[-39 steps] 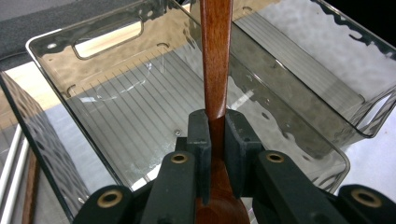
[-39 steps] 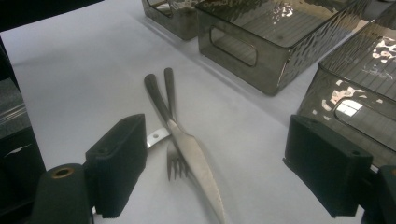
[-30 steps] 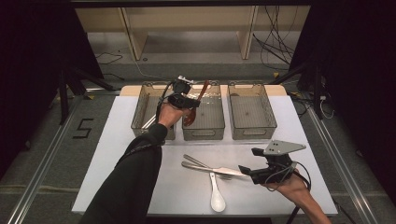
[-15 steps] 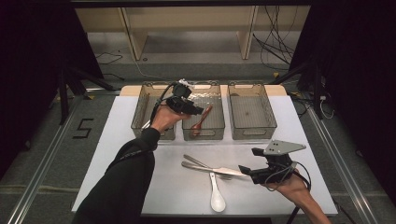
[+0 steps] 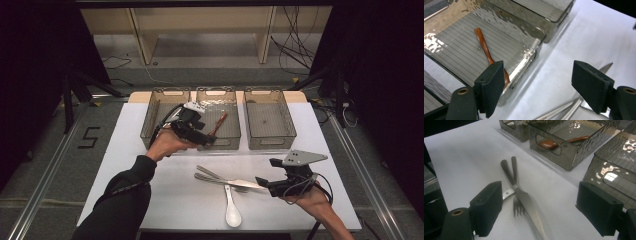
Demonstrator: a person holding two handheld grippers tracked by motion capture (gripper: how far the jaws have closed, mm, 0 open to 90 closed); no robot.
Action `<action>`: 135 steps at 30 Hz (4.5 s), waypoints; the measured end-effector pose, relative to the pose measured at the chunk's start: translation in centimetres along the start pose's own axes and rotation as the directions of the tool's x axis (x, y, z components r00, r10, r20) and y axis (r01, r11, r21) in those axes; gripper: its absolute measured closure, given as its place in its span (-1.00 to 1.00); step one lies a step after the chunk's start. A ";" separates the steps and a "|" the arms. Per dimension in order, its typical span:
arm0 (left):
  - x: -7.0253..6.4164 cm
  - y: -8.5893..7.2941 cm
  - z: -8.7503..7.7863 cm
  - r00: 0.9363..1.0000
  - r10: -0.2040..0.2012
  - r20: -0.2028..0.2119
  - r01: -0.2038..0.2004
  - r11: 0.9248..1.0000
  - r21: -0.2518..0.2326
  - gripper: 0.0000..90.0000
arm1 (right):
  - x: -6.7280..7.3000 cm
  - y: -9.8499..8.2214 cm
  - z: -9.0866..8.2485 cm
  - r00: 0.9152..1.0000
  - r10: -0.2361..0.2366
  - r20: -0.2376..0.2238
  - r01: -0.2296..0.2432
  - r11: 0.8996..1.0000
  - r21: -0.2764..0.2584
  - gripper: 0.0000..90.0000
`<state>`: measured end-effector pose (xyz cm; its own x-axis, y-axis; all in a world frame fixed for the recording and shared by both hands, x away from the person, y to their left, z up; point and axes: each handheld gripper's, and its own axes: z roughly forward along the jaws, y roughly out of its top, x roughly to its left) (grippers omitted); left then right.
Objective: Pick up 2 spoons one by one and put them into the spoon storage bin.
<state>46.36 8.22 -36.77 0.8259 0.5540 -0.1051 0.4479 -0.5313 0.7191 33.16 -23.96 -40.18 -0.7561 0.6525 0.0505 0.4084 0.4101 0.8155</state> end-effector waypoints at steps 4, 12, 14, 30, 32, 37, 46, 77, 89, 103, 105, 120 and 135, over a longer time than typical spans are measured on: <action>-0.7 -0.9 -0.3 0.999 0.040 -0.015 -0.039 0.999 0.037 -0.46 | 0.0 0.0 0.0 1.000 0.001 0.000 -0.001 1.000 0.000 -0.51; -1.7 -2.4 -0.3 0.996 0.085 -0.011 -0.084 0.994 0.074 -0.49 | 0.1 0.0 0.0 1.000 -0.002 0.001 0.002 1.000 0.000 -0.51; -2.0 -2.7 -0.1 0.995 0.093 -0.017 -0.092 0.992 0.083 -0.50 | 0.1 0.0 0.0 1.000 -0.001 0.002 0.001 1.000 -0.001 -0.51; -3.7 -6.2 -1.6 0.997 0.075 -0.003 -0.074 0.994 0.079 -0.53 | 1.0 0.1 0.6 1.000 -0.012 -0.003 0.012 0.999 0.032 -0.51; -3.8 -6.6 -1.9 0.998 0.069 -0.004 -0.068 0.995 0.078 -0.54 | 1.2 0.1 0.8 1.000 -0.008 -0.004 0.008 0.999 0.043 -0.50; -4.0 -7.4 -2.2 0.998 0.058 -0.010 -0.057 0.996 0.069 -0.55 | 2.0 0.2 1.5 1.000 -0.001 -0.012 0.002 0.997 0.071 -0.48; -4.2 -8.8 -3.3 0.999 0.036 -0.016 -0.036 0.998 0.050 -0.58 | 3.3 0.1 2.9 1.000 0.017 -0.018 -0.014 0.992 0.129 -0.48; -4.1 -11.7 -6.1 0.996 -0.046 -0.071 0.043 0.998 -0.040 -0.62 | 6.7 -0.2 9.8 1.000 0.002 -0.031 0.009 0.936 0.353 -0.31; -4.2 -11.8 -6.0 0.997 -0.036 -0.062 0.035 0.999 -0.029 -0.62 | 7.2 -0.7 10.6 0.999 -0.015 -0.034 0.027 0.920 0.390 -0.10; -4.2 -11.8 -5.8 0.997 -0.036 -0.061 0.035 0.999 -0.025 -0.62 | 7.4 -0.9 11.1 0.998 -0.012 -0.055 0.034 0.905 0.423 0.02; -4.2 -11.8 -5.8 0.998 -0.034 -0.060 0.032 0.999 -0.024 -0.62 | 7.5 -0.9 11.1 0.998 -0.022 -0.054 0.043 0.904 0.425 0.02; -4.3 -11.8 -5.7 0.998 -0.031 -0.057 0.030 0.999 -0.020 -0.62 | 7.8 -0.8 11.5 0.998 -0.029 -0.054 0.050 0.892 0.449 0.27; -4.3 -11.9 -5.7 0.998 -0.029 -0.056 0.028 0.999 -0.016 -0.62 | 8.1 -0.7 11.3 0.995 -0.084 -0.050 0.098 0.887 0.451 0.89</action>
<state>35.53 15.80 -40.92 0.7923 0.6039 -0.0870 0.4650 -0.5054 0.7268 32.55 -11.75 -46.89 -0.8126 0.5827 0.0106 0.5189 0.7153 0.4681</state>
